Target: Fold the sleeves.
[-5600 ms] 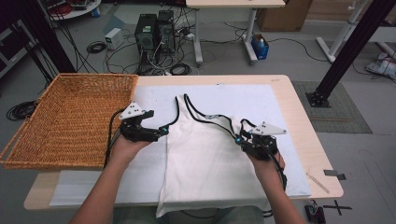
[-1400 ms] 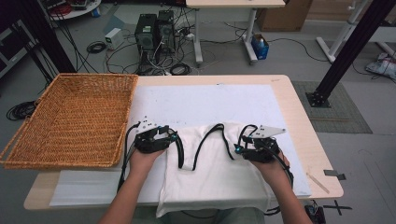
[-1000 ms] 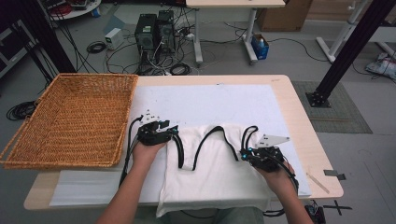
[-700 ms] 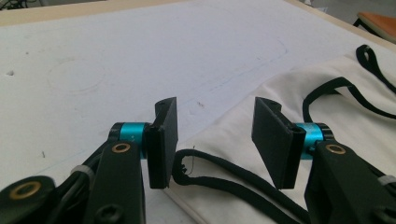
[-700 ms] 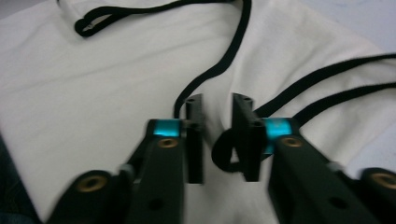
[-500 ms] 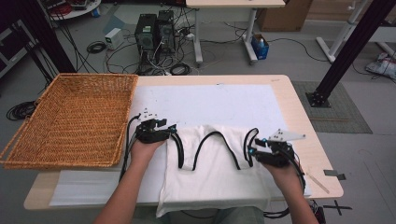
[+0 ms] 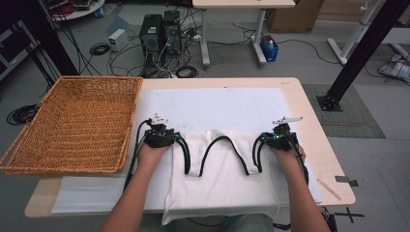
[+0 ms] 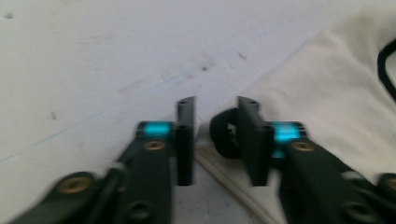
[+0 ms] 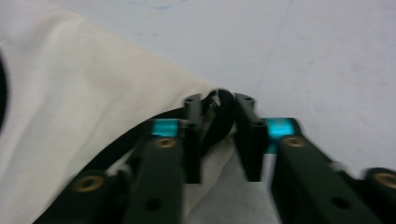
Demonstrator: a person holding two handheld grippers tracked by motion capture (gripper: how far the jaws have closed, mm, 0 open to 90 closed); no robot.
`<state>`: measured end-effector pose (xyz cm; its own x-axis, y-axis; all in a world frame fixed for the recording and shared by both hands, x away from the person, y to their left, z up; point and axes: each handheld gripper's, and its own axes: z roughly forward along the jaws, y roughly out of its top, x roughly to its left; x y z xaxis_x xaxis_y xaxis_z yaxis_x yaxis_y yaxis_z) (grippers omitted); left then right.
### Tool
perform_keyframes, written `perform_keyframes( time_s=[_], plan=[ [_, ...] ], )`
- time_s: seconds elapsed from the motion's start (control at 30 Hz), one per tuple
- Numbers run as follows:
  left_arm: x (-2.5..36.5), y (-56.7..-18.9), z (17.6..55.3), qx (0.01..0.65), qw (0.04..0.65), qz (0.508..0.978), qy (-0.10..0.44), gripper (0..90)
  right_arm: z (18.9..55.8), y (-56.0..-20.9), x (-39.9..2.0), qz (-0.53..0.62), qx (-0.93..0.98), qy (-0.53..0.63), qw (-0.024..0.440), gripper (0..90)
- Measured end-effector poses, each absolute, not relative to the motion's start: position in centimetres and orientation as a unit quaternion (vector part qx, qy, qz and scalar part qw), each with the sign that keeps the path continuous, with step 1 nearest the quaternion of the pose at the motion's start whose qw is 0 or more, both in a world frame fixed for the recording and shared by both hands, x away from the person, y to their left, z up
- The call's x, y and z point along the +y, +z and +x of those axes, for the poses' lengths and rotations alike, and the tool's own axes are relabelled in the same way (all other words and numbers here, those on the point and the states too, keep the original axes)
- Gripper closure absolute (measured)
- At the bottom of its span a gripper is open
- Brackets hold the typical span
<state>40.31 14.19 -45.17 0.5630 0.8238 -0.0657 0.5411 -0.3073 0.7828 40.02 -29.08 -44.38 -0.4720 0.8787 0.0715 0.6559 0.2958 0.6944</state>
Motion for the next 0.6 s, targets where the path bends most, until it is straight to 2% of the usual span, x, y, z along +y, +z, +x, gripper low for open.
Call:
perform_keyframes(
  time_s=[0.07,0.1,0.2,0.37,0.6],
  plan=[
    [14.0,-45.2,40.3,0.436,0.400,0.787,0.177,82.2,39.9,-44.3,-28.9,0.476,0.796,0.338,0.160,84.3],
    [14.2,-45.2,40.4,0.441,0.405,0.783,0.169,83.9,39.9,-44.2,-28.9,0.472,0.799,0.337,0.158,84.9],
    [15.1,-45.1,40.7,0.452,0.423,0.771,0.150,84.8,39.8,-44.1,-29.0,0.471,0.797,0.344,0.157,85.4],
    [16.0,-44.2,40.6,0.449,0.452,0.754,0.160,84.8,39.6,-43.5,-29.4,0.464,0.788,0.369,0.168,85.4],
    [16.1,-43.4,41.3,0.445,0.458,0.750,0.175,84.7,39.8,-42.6,-29.6,0.463,0.778,0.387,0.173,85.4]
  ],
)
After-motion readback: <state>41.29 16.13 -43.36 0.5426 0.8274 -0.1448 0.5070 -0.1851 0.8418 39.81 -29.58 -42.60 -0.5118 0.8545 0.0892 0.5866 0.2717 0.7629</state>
